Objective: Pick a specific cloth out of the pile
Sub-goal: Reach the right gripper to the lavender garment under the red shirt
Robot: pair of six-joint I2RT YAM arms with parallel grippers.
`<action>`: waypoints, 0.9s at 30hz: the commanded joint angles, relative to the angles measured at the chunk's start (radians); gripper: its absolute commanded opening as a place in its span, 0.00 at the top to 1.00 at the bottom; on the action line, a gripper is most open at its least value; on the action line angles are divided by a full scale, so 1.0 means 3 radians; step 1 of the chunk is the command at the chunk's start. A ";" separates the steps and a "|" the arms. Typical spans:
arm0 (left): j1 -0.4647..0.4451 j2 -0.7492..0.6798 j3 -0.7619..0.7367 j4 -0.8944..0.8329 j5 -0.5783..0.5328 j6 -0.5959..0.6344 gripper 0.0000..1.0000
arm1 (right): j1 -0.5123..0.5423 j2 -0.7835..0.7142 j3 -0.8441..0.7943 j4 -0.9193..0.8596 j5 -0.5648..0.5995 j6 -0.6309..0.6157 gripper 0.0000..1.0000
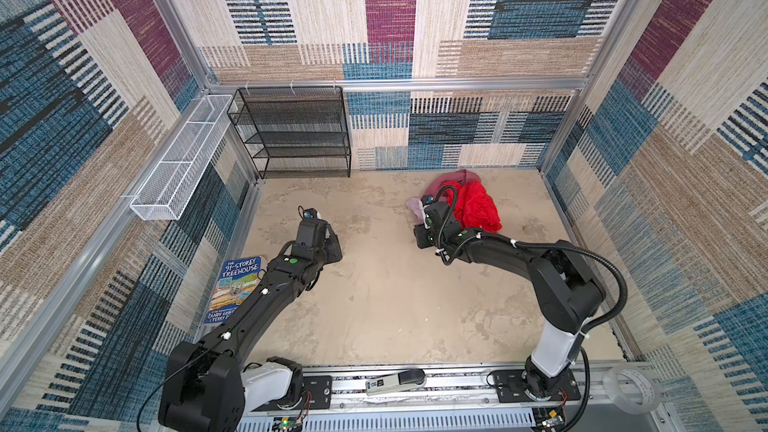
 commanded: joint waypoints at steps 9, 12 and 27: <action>0.0002 -0.0152 -0.0049 -0.0146 -0.0051 0.0041 0.41 | -0.0032 0.0411 0.0452 -0.0291 0.0516 -0.0058 0.50; 0.0002 -0.0213 -0.0069 -0.0181 -0.0083 0.0052 0.41 | -0.0037 0.0505 0.0536 -0.0320 0.0638 -0.0144 0.49; 0.0002 -0.0334 -0.0046 -0.0365 -0.0160 0.0112 0.41 | -0.0186 0.0893 0.0801 -0.0304 0.0659 -0.0251 0.50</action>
